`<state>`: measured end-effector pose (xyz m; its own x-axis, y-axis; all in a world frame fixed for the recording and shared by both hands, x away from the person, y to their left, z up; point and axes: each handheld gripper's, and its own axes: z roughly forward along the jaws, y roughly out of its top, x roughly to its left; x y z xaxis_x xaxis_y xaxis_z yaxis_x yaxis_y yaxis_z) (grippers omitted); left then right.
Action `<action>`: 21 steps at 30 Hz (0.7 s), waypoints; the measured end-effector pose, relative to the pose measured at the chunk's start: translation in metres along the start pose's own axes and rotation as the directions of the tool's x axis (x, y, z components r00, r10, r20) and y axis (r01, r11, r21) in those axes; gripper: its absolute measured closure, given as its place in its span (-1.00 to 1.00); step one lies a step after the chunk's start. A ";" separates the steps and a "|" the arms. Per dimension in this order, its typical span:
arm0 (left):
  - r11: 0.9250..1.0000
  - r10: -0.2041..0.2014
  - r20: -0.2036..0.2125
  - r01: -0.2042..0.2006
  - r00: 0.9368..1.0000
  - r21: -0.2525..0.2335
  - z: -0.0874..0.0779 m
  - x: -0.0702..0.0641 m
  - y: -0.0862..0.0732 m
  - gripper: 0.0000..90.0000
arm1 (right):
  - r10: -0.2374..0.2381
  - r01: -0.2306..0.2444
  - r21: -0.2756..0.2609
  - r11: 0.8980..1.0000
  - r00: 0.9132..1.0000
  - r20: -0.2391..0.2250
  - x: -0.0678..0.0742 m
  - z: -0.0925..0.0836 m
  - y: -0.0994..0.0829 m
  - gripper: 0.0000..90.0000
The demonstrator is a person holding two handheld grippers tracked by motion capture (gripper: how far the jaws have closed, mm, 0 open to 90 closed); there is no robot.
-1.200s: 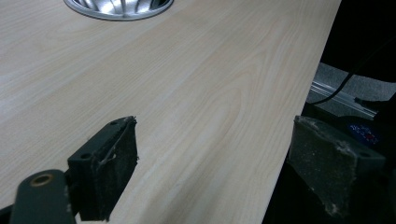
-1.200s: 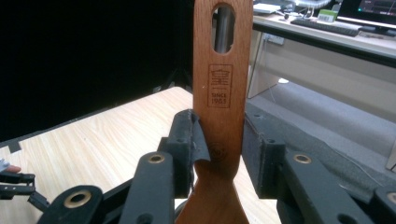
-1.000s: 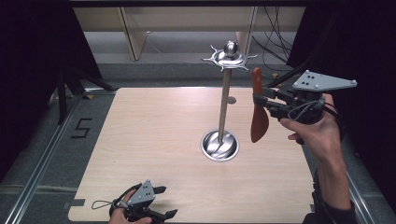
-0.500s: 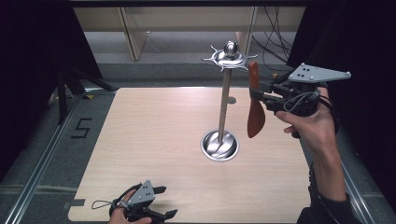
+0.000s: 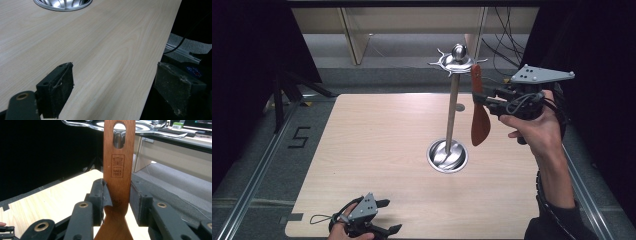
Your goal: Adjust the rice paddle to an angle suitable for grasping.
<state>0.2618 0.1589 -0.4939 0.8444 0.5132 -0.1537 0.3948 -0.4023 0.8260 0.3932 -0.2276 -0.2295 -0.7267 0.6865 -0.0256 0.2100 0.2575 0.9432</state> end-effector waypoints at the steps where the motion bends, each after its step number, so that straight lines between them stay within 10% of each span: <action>1: 1.000 0.004 0.009 -0.004 1.000 0.006 0.000 0.001 0.000 -0.67 | -0.005 0.005 -0.003 1.000 1.000 0.000 0.000 0.002 0.000 0.49; 21: 1.000 0.001 0.011 -0.001 1.000 0.003 0.000 0.001 0.000 -0.67 | 0.011 -0.011 -0.004 1.000 1.000 -0.005 -0.001 0.011 -0.005 0.48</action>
<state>0.2626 0.1590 -0.4940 0.8487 0.5047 -0.1583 0.3948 -0.4052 0.8246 0.4000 -0.2222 -0.2382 -0.7279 0.6855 -0.0137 0.2151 0.2474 0.9447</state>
